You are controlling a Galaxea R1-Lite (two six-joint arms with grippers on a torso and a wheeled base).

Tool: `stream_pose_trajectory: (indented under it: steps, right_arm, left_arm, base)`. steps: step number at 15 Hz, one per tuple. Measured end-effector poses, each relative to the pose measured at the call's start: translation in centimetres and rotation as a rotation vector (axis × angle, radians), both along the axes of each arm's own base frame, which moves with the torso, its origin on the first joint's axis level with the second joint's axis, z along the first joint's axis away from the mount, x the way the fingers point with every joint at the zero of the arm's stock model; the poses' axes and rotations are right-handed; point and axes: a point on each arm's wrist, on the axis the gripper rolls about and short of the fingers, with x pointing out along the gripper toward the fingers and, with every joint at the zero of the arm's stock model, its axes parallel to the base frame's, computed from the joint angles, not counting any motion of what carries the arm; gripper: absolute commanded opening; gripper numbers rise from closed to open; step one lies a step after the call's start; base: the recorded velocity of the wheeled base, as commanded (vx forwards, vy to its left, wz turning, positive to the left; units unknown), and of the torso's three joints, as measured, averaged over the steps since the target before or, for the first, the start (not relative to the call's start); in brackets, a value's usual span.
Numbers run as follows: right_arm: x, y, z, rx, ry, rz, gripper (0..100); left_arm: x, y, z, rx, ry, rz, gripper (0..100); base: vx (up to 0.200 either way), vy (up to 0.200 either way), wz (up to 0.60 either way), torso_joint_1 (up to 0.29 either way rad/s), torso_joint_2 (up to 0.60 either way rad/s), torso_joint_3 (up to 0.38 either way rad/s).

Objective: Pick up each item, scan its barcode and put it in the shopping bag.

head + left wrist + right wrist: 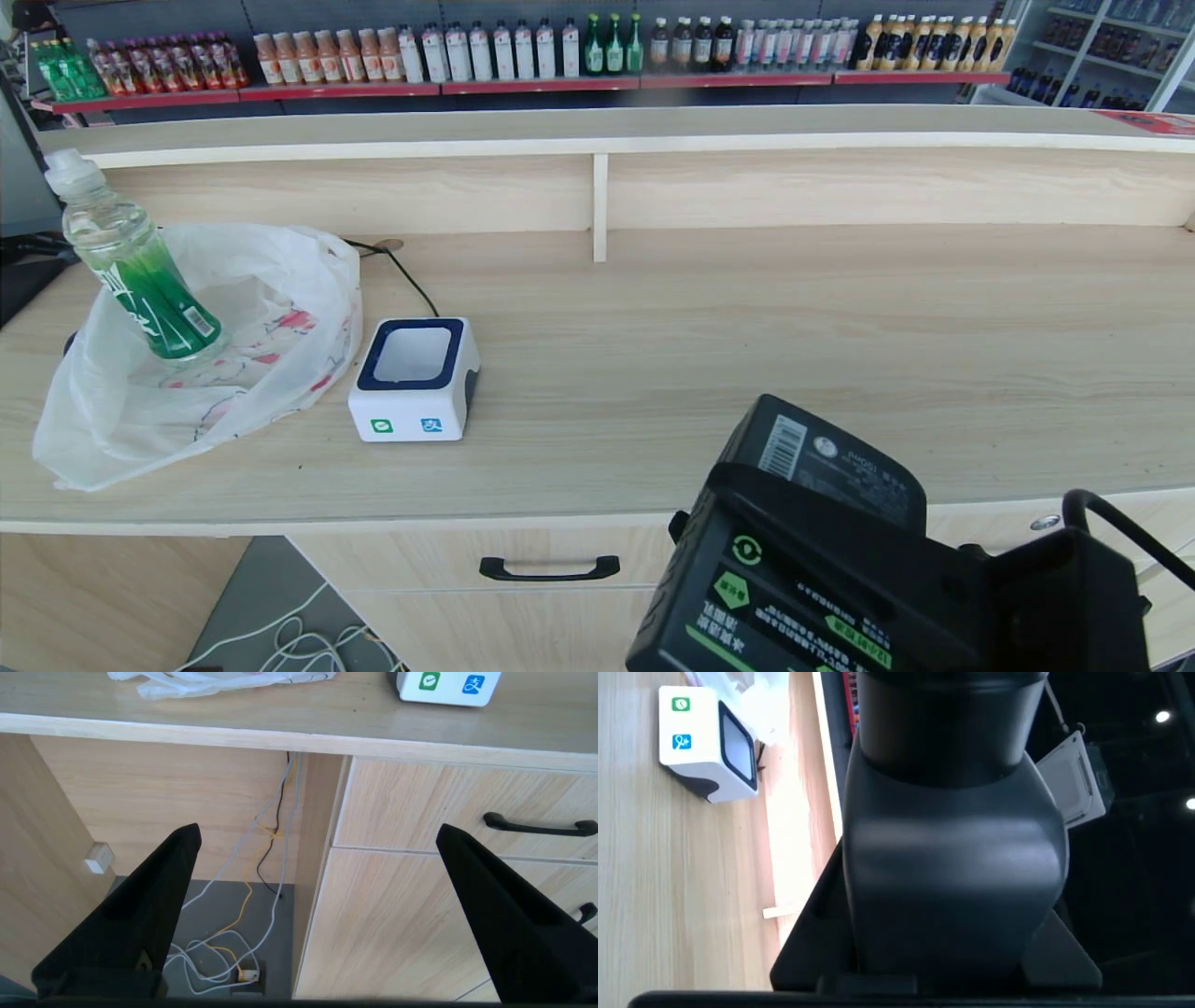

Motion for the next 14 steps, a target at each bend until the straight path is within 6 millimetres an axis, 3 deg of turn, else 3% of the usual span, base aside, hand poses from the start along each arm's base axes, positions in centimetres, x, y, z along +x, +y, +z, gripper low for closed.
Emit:
stream_pose_trajectory:
  steps: [4, 9, 14]
  right_arm:
    - [-0.6, 0.3, -0.3, 0.064, 0.128, 0.086, 0]
    - [-0.6, 0.1, -1.1, 0.212, 0.439, 0.199, 0]
    - [2.1, -0.5, -1.6, 0.501, 0.826, 0.243, 0]
  left_arm:
    - [0.0, 0.0, 0.0, 0.000, 0.000, 0.000, 100]
    - [0.0, 0.0, 0.0, 0.000, 0.000, 0.000, 100]
    - [0.0, 0.0, 0.0, 0.000, 0.000, 0.000, 100]
  base:
    - [0.000, 0.000, 0.00, 0.000, 0.00, 0.000]
    - [0.000, 0.000, 0.00, 0.000, 0.00, 0.000]
    - [0.000, 0.000, 0.00, 0.000, 0.00, 0.000]
